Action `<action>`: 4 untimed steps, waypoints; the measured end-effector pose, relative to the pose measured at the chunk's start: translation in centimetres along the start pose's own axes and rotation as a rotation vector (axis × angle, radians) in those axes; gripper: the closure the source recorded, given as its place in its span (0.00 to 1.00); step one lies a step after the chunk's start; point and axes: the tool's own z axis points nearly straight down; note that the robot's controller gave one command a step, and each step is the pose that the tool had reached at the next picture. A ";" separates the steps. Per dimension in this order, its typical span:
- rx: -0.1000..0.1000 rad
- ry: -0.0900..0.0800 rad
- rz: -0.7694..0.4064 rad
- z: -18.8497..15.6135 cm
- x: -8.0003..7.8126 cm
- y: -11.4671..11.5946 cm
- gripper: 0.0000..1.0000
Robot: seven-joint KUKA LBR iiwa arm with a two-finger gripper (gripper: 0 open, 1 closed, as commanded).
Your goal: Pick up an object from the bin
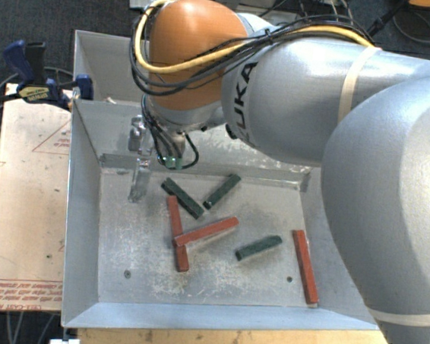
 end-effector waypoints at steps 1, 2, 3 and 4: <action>0.002 -0.003 -0.216 4.1 5.5 -6.1 0.00; 0.001 -0.006 0.036 6.6 5.9 -13.7 0.00; -0.001 -0.009 0.012 13.6 0.0 -13.4 0.00; -0.002 -0.009 0.013 13.2 0.0 -13.4 1.00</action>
Offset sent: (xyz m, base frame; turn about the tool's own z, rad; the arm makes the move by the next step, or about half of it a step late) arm -0.0548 -0.0600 -0.0388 -0.2186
